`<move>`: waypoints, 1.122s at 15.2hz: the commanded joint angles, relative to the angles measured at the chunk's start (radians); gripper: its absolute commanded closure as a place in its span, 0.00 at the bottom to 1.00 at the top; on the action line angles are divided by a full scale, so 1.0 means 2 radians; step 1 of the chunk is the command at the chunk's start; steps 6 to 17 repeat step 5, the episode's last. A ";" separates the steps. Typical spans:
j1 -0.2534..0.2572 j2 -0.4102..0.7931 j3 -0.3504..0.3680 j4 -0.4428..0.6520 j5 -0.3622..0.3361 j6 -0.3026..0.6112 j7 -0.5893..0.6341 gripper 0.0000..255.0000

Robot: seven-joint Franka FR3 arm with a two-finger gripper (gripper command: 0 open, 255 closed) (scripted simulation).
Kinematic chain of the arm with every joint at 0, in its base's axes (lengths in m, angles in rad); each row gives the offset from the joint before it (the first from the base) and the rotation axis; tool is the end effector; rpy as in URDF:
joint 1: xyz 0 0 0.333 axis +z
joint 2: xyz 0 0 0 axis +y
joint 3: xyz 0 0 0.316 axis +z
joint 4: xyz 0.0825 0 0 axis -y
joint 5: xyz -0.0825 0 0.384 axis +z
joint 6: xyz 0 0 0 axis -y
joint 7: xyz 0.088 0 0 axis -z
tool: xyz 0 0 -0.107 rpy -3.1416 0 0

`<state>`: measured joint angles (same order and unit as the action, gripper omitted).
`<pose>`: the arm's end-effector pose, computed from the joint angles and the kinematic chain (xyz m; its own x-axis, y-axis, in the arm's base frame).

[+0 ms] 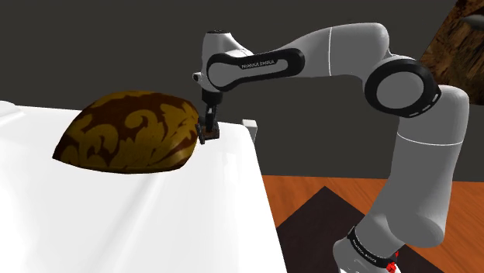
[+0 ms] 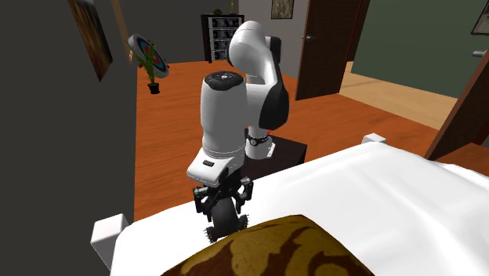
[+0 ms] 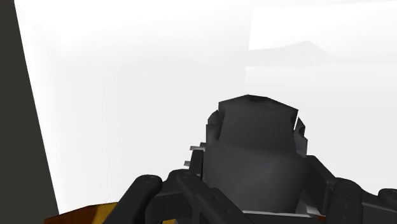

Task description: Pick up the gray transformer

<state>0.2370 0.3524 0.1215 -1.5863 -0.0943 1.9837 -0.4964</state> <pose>0.6299 0.2197 0.4386 0.6348 0.7724 0.0195 0.7703 -0.6346 0.0631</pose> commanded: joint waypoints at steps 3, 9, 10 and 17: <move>0.000 -0.004 0.000 0.021 0.001 -0.025 -0.002 1.00; 0.000 -0.004 0.000 0.022 0.001 -0.026 -0.002 1.00; 0.000 -0.004 0.000 0.022 0.001 -0.026 -0.002 1.00; 0.000 -0.004 0.000 0.022 0.001 -0.026 -0.002 1.00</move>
